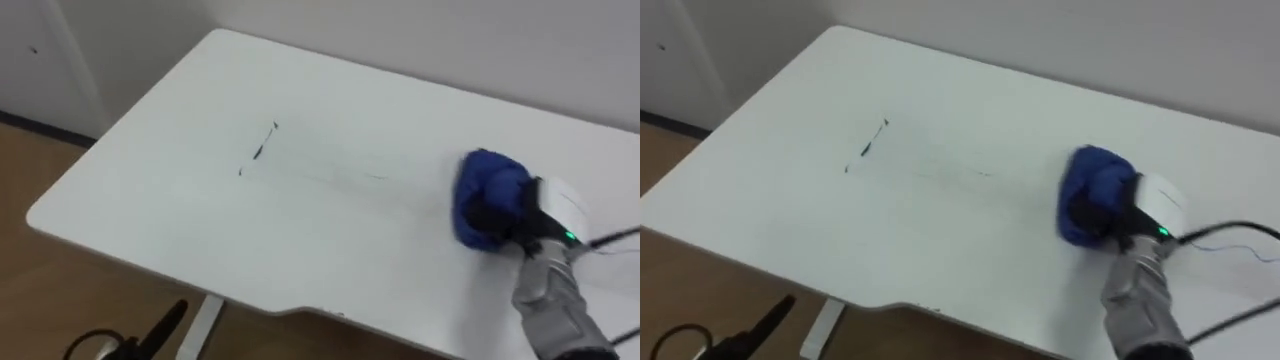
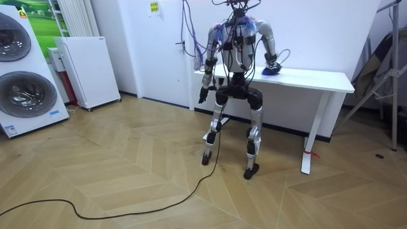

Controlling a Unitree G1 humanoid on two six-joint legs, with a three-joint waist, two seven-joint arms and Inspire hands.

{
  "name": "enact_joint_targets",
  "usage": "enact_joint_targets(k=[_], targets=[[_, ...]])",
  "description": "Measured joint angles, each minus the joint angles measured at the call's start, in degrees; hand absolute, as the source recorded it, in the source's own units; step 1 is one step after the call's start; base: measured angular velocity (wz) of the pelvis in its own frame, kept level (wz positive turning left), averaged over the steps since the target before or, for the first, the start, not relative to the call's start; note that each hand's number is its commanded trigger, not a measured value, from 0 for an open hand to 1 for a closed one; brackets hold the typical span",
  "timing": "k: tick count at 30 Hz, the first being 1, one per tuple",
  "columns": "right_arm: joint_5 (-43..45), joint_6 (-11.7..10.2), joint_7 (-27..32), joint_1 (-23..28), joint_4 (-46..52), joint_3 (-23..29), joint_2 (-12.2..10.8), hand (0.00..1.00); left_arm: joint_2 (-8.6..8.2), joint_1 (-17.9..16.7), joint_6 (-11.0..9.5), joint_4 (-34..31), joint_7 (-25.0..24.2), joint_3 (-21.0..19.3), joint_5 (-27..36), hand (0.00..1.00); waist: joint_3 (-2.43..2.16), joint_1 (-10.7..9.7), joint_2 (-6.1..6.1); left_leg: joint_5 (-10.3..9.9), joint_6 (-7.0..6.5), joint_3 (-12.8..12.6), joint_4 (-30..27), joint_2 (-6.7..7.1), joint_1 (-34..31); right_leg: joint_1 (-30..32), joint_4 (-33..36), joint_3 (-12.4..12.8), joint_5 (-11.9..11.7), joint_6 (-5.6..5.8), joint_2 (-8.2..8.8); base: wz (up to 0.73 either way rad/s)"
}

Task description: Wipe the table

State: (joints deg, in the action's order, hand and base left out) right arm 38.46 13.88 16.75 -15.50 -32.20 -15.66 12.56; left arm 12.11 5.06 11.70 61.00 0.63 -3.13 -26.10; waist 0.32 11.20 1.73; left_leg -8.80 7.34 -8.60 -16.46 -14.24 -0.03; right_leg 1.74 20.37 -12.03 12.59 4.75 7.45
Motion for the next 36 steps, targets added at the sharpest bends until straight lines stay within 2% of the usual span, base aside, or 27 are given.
enact_joint_targets(k=[1, 2, 3, 4, 5, 7, 8, 9, 10, 11, 13, 15, 16, 18, 20, 21, 22, 25, 27, 28, 29, 31, 32, 33, 35, 36], targets=[[2.2, -0.1, -1.7, -1.8, 0.6, -3.1, -2.1, 1.0, -1.0, -0.1, 0.3, -0.3, 0.0, 0.0, 1.1, 0.0, 0.04, 0.1, -0.54, -0.5, -0.15, 0.0, 1.5, 1.76, 0.6, 0.2, -0.9, 1.1, -0.8, 0.07, -0.06, -0.53], [3.0, -0.7, -2.8, -2.5, 1.4, -4.2, -3.3, 1.0, -2.0, 0.3, 0.9, -0.8, 0.0, 0.1, 1.8, 0.0, 0.15, -0.1, -0.91, -1.0, 0.65, 0.1, 2.2, 3.08, 0.7, 0.4, -1.5, 1.1, -1.2, 0.2, 0.08, -0.15], [3.1, -1.0, -3.0, -2.6, 1.4, -4.4, -3.5, 1.0, -2.36, 0.4, 1.0, -0.9, 0.0, 0.3, 1.7, 0.0, 0.24, 0.0, -1.07, -1.0, 0.66, 0.3, 2.5, 3.59, 0.6, 0.5, -1.6, 1.1, -1.3, 0.31, 0.28, 0.07], [3.1, -1.5, -2.9, -2.6, 1.4, -4.2, -3.5, 1.0, -2.58, -0.6, 1.2, -1.8, 0.0, 0.3, 1.8, 0.0, 0.22, 0.2, -1.59, -1.0, 0.64, 1.6, 3.2, 4.66, 0.6, 0.7, -1.6, 1.3, -1.4, 0.48, 0.53, 0.05], [3.0, -1.8, -2.8, -2.4, 1.4, -3.8, -3.4, 1.0, -2.4, -1.7, 1.5, -2.7, 0.1, 0.3, 1.8, 0.0, 0.11, 0.0, -1.73, -0.9, 0.56, 2.2, 3.5, 5.16, 0.5, 0.5, -1.7, 1.3, -1.4, 0.49, 0.57, 0.14], [1.7, -4.8, -0.3, 0.7, 0.4, -0.3, -1.9, 1.0, -1.19, -5.6, 2.9, -4.8, 1.0, -0.1, 1.8, 0.0, 0.04, -2.6, -1.71, -0.7, 0.19, 4.0, 3.7, 6.3, 0.4, -0.9, -2.5, -0.1, -1.3, 0.69, 1.43, 0.41], [1.6, -5.9, 0.8, 2.1, 0.0, 0.8, -1.5, 1.0, -0.96, -6.2, 3.0, -4.8, 1.2, -0.4, 1.5, 0.0, 0.05, -3.6, -1.56, -0.6, -0.1, 4.2, 3.8, 6.71, 0.6, -1.6, -3.1, -0.6, -1.3, 1.01, 1.76, 0.77], [1.0, -8.0, 3.2, 5.2, -0.7, 4.1, -0.7, 1.0, -0.31, -7.5, 2.9, -4.5, 1.4, -1.3, 1.0, 0.0, -0.26, -5.5, -0.85, -0.2, -0.68, 4.1, 3.9, 7.87, 0.8, -3.5, -4.3, -1.0, -0.9, 1.69, 2.57, 0.81], [-0.8, -9.6, 5.8, 8.6, -1.1, 7.9, 0.1, 1.0, 0.52, -8.6, 2.8, -4.4, 1.5, -3.0, -0.8, 0.0, -0.44, -6.2, -0.03, -0.1, -0.92, 4.2, 4.0, 8.58, 1.4, -5.2, -5.9, -0.9, -0.9, 1.99, 2.84, 0.67], [-1.8, -10.2, 6.9, 10.2, -1.2, 9.7, 0.5, 1.0, 1.05, -9.3, 2.8, -4.5, 1.8, -3.7, -1.6, 0.0, -0.5, -6.3, 0.39, 0.0, -0.95, 4.2, 4.2, 8.83, 1.8, -6.1, -6.6, -0.9, -1.0, 2.17, 2.93, 0.4], [-4.5, -10.7, 9.5, 15.5, -1.8, 15.4, 2.4, 1.0, 3.29, -11.5, 3.4, -4.5, 2.8, -5.6, -3.4, 0.0, -0.68, -6.9, 1.62, -0.5, -1.66, 4.2, 4.2, 9.48, 2.9, -8.9, -8.9, -0.9, -1.4, 2.55, 2.88, 0.22], [-6.0, -10.6, 10.2, 16.7, -4.4, 18.1, 3.9, 1.0, 3.93, -12.1, 3.4, -4.5, 3.4, -6.6, -3.3, 0.0, -1.05, -6.5, 2.36, -0.7, -2.06, 4.2, 4.1, 9.76, 3.3, -9.2, -8.7, -0.9, -1.4, 2.56, 2.88, 0.05], [-7.0, -10.6, 10.0, 16.3, -6.0, 18.6, 4.8, 1.0, 3.84, -12.3, 3.4, -4.5, 3.6, -6.5, -3.3, 0.0, -1.08, -6.3, 2.45, -0.9, -2.36, 4.2, 4.1, 9.83, 3.7, -9.4, -8.6, -0.8, -1.5, 2.44, 2.73, -0.1], [-7.1, -10.1, 9.6, 15.1, -7.7, 18.9, 5.1, 1.0, 3.73, -12.2, 3.2, -4.5, 3.6, -5.5, -2.9, 0.0, -1.02, -6.1, 2.26, -1.3, -2.62, 4.3, 4.1, 9.82, 4.2, -9.6, -8.6, -1.0, -1.7, 2.11, 2.25, -0.14], [-6.9, -7.5, 8.1, 12.2, -8.1, 17.3, 4.9, 1.0, 2.81, -12.2, 3.1, -4.7, 3.7, -4.6, -2.7, 0.0, -0.79, -5.0, 1.32, -1.8, -2.62, 4.9, 4.6, 9.76, 4.8, -9.5, -8.5, -0.7, -2.2, 1.56, 1.51, -0.31], [-6.8, -6.4, 7.4, 11.8, -7.6, 16.7, 4.9, 1.0, 2.31, -12.1, 3.2, -4.8, 3.7, -4.5, -2.7, 0.0, -0.91, -4.6, 1.07, -2.0, -2.59, 5.0, 4.7, 9.78, 4.8, -9.2, -8.4, -0.7, -2.3, 1.41, 1.35, -0.38], [-6.6, -4.2, 6.3, 10.7, -6.5, 15.3, 4.9, 1.0, 1.54, -12.0, 3.2, -5.2, 3.7, -4.1, -2.7, 0.0, -0.85, -3.9, 0.89, -2.0, -2.62, 5.1, 4.8, 9.78, 4.8, -8.5, -7.9, -0.3, -2.4, 1.31, 1.19, -0.36], [-3.7, 0.5, 2.3, 8.6, -0.6, 9.8, 4.0, 1.0, 0.11, -11.6, 3.4, -6.0, 3.7, -3.3, -2.7, 0.0, -0.64, -2.5, 0.98, -1.8, -2.93, 6.3, 5.4, 9.7, 4.6, -6.9, -7.6, 1.2, -2.9, 0.49, 0.08, -0.4], [-0.7, 1.8, 0.4, 8.4, 4.6, 6.2, 2.8, 1.0, -0.82, -11.3, 3.6, -6.8, 3.2, -3.3, -2.7, 0.0, -0.58, -1.2, 0.99, -1.8, -2.94, 6.5, 5.8, 9.57, 4.6, -6.2, -7.6, 2.0, -3.0, 0.25, -0.39, -0.2], [0.6, 1.9, -0.5, 7.2, 5.8, 3.7, 1.5, 1.0, -1.18, -11.2, 3.9, -8.2, 2.9, -3.1, -2.6, 0.0, -0.2, -1.0, 1.13, -1.8, -2.93, 6.9, 5.9, 9.57, 4.5, -6.1, -7.6, 2.0, -3.0, 0.25, -0.53, -0.08], [0.6, 1.2, -1.2, 6.5, 6.0, 2.3, 0.9, 1.0, -1.34, -11.2, 4.1, -9.6, 2.7, -2.2, -2.0, 0.0, -0.01, -0.7, 1.15, -1.8, -2.94, 6.9, 5.9, 9.6, 4.5, -6.0, -7.8, 2.0, -3.0, 0.25, -0.55, 0.04], [0.2, 0.6, -2.0, 6.4, 6.0, 1.4, 0.6, 1.0, -1.45, -11.7, 4.2, -10.9, 2.5, -2.1, -2.0, 0.0, -0.16, 0.4, 1.42, -1.8, -2.97, 7.0, 6.1, 9.66, 4.7, -6.0, -7.8, 1.7, -3.0, 0.25, -0.53, 0.08], [-0.2, 0.2, -1.8, 6.5, 5.7, 1.6, 0.8, 1.0, -1.19, -12.7, 4.5, -11.2, 2.6, -2.2, -1.9, 0.0, -0.02, 0.2, 1.22, -1.8, -2.98, 7.3, 6.2, 9.68, 4.7, -6.1, -7.8, 0.6, -3.0, 0.25, -0.54, 0.09], [-0.6, -0.3, -1.6, 6.7, 5.5, 1.8, 1.0, 1.0, -0.96, -13.4, 4.5, -11.2, 2.7, -2.2, -1.6, 0.0, -0.03, -0.1, 1.23, -1.8, -3.0, 7.3, 6.1, 9.67, 4.7, -6.2, -7.8, 0.4, -3.0, 0.25, -0.54, 0.14], [-1.9, -3.2, -0.2, 8.3, 3.9, 3.5, 1.3, 1.0, -0.25, -15.4, 4.6, -11.2, 2.6, -2.4, -1.7, 0.0, -0.07, -2.1, 1.29, -1.8, -3.0, 7.3, 6.0, 9.73, 4.8, -7.0, -8.1, -0.4, -3.1, 0.24, -0.41, 0.32], [-2.4, -5.4, 1.1, 10.4, 2.8, 5.6, 1.3, 1.0, 0.07, -16.6, 4.5, -11.2, 2.6, -2.9, -2.2, 0.0, -0.19, -3.4, 1.47, -1.8, -3.02, 7.3, 6.0, 9.86, 5.1, -8.0, -9.0, -1.0, -3.1, 0.24, -0.38, 0.39]])
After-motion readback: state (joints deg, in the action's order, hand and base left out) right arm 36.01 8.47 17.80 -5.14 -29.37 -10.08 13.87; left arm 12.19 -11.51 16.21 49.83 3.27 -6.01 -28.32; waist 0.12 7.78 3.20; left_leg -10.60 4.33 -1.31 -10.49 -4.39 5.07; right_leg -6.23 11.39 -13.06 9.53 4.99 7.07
